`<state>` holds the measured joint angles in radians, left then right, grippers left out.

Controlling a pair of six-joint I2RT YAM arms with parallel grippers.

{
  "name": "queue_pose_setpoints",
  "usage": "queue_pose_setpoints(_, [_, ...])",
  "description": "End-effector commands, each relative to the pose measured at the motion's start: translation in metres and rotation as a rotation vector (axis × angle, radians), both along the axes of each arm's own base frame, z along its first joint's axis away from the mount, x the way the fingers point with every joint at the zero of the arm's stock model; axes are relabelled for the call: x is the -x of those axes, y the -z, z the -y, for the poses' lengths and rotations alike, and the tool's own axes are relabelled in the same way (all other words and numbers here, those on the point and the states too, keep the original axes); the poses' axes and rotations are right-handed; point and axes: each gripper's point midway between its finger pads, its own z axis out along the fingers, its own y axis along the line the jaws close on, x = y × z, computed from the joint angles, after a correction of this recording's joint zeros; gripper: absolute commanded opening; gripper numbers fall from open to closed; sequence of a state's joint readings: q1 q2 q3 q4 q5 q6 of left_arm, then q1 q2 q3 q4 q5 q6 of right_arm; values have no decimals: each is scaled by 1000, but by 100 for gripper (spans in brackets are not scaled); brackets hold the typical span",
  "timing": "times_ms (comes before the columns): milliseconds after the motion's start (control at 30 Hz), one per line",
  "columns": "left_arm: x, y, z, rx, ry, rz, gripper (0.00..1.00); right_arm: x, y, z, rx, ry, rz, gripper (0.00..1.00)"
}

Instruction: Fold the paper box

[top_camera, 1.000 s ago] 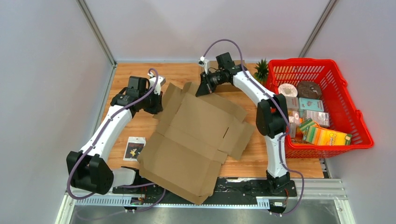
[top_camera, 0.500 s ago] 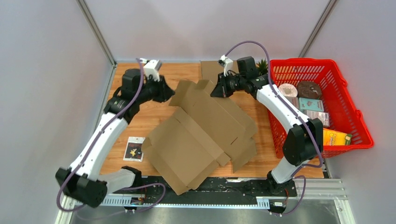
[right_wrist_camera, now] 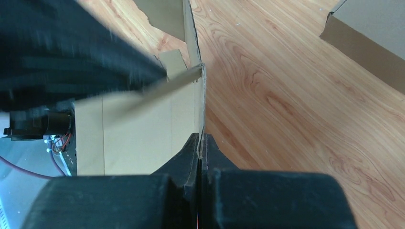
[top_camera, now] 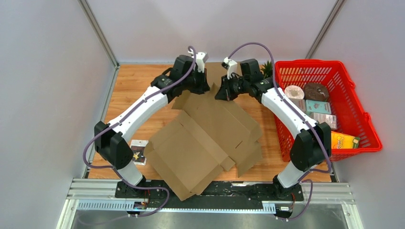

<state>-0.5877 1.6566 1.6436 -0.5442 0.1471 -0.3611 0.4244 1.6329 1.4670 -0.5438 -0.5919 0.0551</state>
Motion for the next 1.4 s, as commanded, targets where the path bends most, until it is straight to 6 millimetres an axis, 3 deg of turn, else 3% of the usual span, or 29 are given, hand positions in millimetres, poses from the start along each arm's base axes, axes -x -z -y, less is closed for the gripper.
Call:
queue_pose_setpoints(0, [25, -9, 31, 107, 36, -8, 0, -1, -37, -3, -57, 8, 78, 0])
queue_pose_setpoints(133, [28, 5, 52, 155, 79, -53, 0, 8, -48, -11, -115, -25, 79, 0])
queue_pose_setpoints(200, [26, 16, 45, 90, 79, -63, 0, 12, -47, -9, -111, -25, 77, 0])
queue_pose_setpoints(233, [27, 6, 39, 73, 72, -38, 0, 12, -45, -7, -94, -23, 88, 0])
queue_pose_setpoints(267, [25, 4, 27, 42, 45, -10, 3, 7, -42, -2, -70, 4, 100, 0])
queue_pose_setpoints(300, [36, -1, 11, 18, 43, 43, 9, 9, -39, 2, -49, 7, 89, 0])
queue_pose_setpoints(367, [44, -3, -15, 39, 8, 71, 28, 8, -37, 7, -27, 6, 92, 0])
queue_pose_setpoints(400, [57, 1, -32, 80, -14, 73, 32, 10, -37, 9, -18, 5, 88, 0])
queue_pose_setpoints(467, [59, 13, -66, 86, -95, 53, 41, 11, -39, 11, -11, 8, 94, 0])
queue_pose_setpoints(500, [69, 31, -86, 63, -141, 19, 42, 11, -40, 11, -13, 6, 97, 0])
queue_pose_setpoints(567, [67, 52, -117, 19, -242, -11, 40, 15, -44, 9, -29, -12, 99, 0])
queue_pose_setpoints(600, [67, 69, -138, -15, -310, -58, 36, 16, -46, 9, -35, -12, 99, 0])
queue_pose_setpoints(667, [61, 81, -155, -43, -376, -89, 27, 18, -49, 8, -44, -13, 97, 0])
queue_pose_setpoints(833, [37, 99, -152, -47, -435, -159, 14, 20, -55, 7, -80, 12, 87, 0])
queue_pose_setpoints(933, [28, 108, -133, 42, -395, -185, 6, 18, -57, 7, -95, 35, 77, 0])
queue_pose_setpoints(967, [29, 108, -121, 110, -356, -194, 6, 17, -56, 7, -90, 50, 74, 0])
queue_pose_setpoints(1033, [26, 112, -114, 163, -343, -162, 8, 17, -56, 8, -90, 60, 62, 0])
queue_pose_setpoints(1167, [26, 139, -137, 60, -478, -225, 7, 21, -60, 6, -116, 46, 69, 0])
queue_pose_setpoints(1267, [19, 145, -155, 26, -607, -227, 3, 21, -60, 7, -113, 47, 75, 0])
queue_pose_setpoints(1367, [11, 145, -152, 62, -628, -218, 3, 21, -60, 7, -111, 47, 75, 0])
